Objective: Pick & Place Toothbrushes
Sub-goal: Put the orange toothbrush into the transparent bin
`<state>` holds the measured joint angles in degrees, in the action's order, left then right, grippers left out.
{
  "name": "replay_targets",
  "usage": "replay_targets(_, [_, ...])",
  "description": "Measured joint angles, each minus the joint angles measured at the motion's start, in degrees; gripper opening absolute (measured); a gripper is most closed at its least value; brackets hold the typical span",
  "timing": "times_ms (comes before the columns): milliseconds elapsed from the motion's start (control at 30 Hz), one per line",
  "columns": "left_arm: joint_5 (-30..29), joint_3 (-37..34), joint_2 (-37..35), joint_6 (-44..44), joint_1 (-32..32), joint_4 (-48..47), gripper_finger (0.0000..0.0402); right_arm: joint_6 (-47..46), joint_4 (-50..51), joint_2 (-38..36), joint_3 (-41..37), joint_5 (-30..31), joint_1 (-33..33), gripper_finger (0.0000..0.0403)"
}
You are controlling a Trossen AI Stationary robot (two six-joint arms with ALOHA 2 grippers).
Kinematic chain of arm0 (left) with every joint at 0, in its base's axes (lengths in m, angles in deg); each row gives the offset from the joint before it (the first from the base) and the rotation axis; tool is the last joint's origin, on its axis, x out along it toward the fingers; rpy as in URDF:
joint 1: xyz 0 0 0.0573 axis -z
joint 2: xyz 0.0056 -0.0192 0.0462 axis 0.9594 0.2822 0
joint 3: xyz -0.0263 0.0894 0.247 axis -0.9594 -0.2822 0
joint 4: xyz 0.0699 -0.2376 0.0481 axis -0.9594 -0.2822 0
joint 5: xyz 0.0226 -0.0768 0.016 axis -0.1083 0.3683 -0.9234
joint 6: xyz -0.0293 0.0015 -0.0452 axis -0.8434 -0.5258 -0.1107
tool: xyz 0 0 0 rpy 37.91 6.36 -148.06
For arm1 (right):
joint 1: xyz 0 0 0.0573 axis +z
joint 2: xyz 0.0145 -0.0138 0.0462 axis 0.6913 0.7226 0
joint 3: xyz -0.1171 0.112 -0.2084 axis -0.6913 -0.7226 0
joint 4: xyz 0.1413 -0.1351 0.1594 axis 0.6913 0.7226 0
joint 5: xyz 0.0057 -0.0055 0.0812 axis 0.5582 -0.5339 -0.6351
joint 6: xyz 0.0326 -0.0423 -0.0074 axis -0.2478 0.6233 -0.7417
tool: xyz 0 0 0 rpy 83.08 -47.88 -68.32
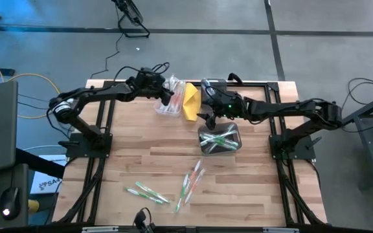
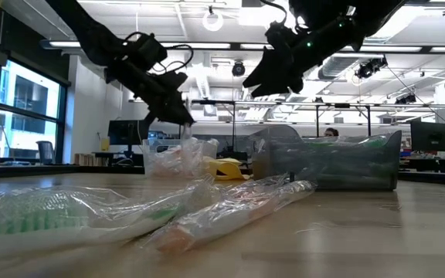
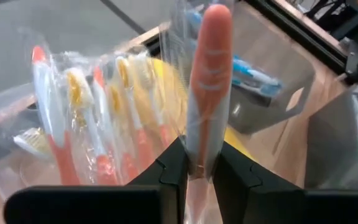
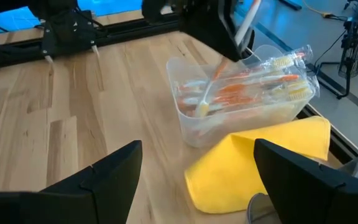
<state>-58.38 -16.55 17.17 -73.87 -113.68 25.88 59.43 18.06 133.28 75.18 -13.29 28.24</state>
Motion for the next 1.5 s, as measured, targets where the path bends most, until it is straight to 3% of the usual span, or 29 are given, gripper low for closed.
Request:
replay_targets(300, [-0.9, 0.0, 0.9, -1.1, 0.0, -0.1, 0.0081, 0.0, 0.0, 0.0, 0.0, 0.1, 0.0, 0.0302])
replay_targets(800, [-2.7, 0.0, 0.9, 4.0, 0.0, -0.1, 0.0085, 0.0, 0.0, 0.0, 0.0, 0.1, 0.0, 0.0302])
replay_targets(1500, [-3.0, 0.0, 0.9, 3.9, 0.0, 1.5, 0.0086, 0.0, 0.0, 0.0, 0.0, 0.1, 0.0, 0.0302])
